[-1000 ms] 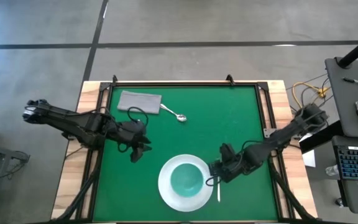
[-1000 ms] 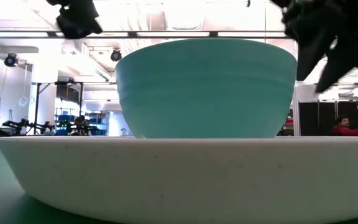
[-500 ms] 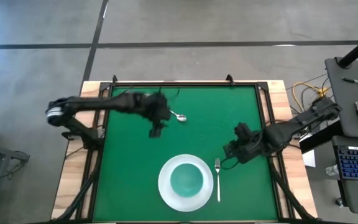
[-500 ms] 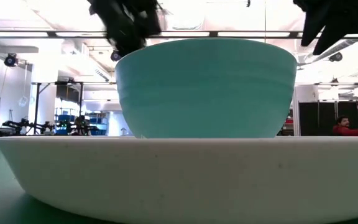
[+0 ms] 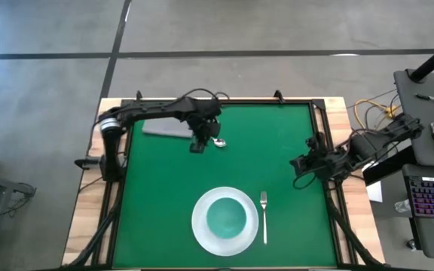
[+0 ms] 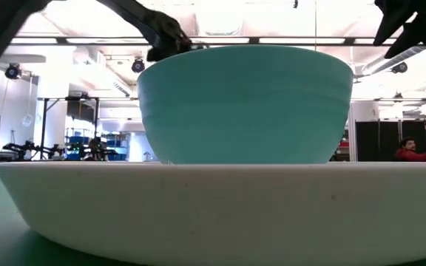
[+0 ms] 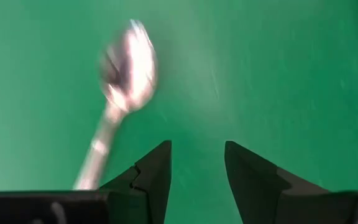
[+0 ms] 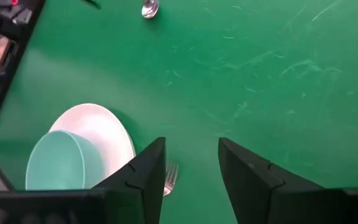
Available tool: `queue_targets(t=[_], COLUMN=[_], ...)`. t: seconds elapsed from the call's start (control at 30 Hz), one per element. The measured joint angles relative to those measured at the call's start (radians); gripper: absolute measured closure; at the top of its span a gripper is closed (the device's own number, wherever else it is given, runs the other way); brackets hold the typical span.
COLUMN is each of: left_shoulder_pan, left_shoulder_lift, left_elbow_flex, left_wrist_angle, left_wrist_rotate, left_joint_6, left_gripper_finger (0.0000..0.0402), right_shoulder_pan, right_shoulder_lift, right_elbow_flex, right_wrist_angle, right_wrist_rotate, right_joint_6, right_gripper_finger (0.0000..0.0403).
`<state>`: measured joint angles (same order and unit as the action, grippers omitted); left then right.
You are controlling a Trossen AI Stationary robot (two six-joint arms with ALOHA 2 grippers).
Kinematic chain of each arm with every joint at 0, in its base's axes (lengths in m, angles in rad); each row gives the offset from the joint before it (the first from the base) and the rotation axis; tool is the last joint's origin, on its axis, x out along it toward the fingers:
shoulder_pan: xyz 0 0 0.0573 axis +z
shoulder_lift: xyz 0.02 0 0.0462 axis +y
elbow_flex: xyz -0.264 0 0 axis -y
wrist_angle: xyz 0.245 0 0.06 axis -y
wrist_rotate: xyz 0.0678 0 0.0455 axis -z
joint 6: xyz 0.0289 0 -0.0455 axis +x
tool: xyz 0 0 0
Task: Pick and place plate/cup/fork/spoon on tray
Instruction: Put the silver spoon into the green bowl
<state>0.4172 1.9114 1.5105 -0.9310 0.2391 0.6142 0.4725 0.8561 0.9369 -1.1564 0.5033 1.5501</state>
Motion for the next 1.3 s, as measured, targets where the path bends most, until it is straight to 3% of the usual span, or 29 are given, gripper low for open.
queue_targets(t=[0.13,0.4,1.3], left_shoulder_pan=[0.022,0.075,0.09], left_shoulder_lift=[0.09,0.147,0.261], left_elbow_flex=[0.071,0.198,0.18], left_wrist_angle=[-0.106,-0.085,-0.015], left_wrist_rotate=[-0.012,-0.079,-0.057], left_joint_6=[0.006,0.015,-0.005], left_gripper_finger=[0.0268,0.0268,0.0271], right_shoulder_pan=[0.0,-0.01,-0.022], right_shoulder_lift=[-0.013,0.019,0.03], right_elbow_flex=[-0.012,-0.012,-0.014], right_wrist_angle=[0.0,-0.025,-0.048], right_wrist_rotate=[0.034,0.078,0.102], right_joint_6=[0.028,0.084,0.156], right_gripper_finger=[0.0263,0.0262,0.0266])
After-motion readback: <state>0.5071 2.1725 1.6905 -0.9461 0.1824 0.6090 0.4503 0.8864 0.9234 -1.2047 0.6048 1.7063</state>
